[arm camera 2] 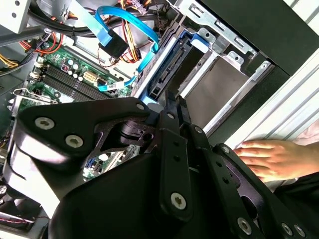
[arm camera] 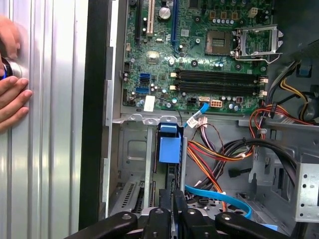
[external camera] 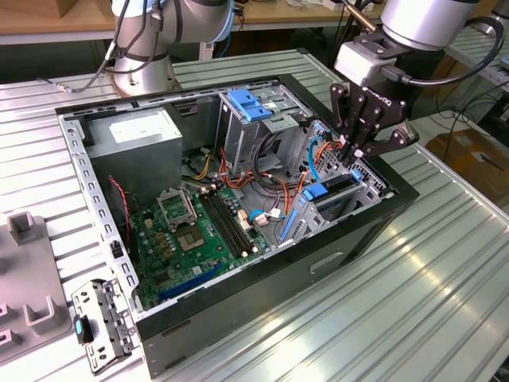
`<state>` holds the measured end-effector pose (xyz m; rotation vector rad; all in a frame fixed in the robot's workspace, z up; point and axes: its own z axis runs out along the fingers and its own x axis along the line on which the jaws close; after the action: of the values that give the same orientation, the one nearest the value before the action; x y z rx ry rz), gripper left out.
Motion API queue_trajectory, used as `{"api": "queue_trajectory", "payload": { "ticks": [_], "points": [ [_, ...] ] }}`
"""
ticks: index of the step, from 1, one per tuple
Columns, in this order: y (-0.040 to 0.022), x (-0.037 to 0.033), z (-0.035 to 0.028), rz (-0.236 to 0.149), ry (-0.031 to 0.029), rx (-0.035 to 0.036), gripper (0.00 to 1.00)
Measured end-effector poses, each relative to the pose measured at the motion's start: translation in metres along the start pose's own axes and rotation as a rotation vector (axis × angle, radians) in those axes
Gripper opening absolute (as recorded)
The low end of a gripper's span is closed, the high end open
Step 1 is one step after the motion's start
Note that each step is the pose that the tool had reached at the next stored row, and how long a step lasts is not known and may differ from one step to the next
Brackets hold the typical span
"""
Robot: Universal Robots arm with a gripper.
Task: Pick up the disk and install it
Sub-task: 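Insert the first disk wire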
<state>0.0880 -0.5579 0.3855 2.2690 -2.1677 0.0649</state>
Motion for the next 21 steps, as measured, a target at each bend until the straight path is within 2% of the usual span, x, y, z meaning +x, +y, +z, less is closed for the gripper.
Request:
{"api": "queue_trajectory", "payload": {
  "ticks": [7,10,14,21],
  "points": [
    [-0.0001,0.0001,-0.0028,-0.094,-0.0022,0.003,0.18],
    [-0.0001,0.0001,-0.0048,-0.122,-0.0032,0.0039,0.18],
    [-0.0025,-0.001,-0.005,-0.128,-0.0031,0.0041,0.18],
    [-0.011,-0.0053,-0.0048,-0.137,-0.0034,0.0044,0.18]
  ]
}}
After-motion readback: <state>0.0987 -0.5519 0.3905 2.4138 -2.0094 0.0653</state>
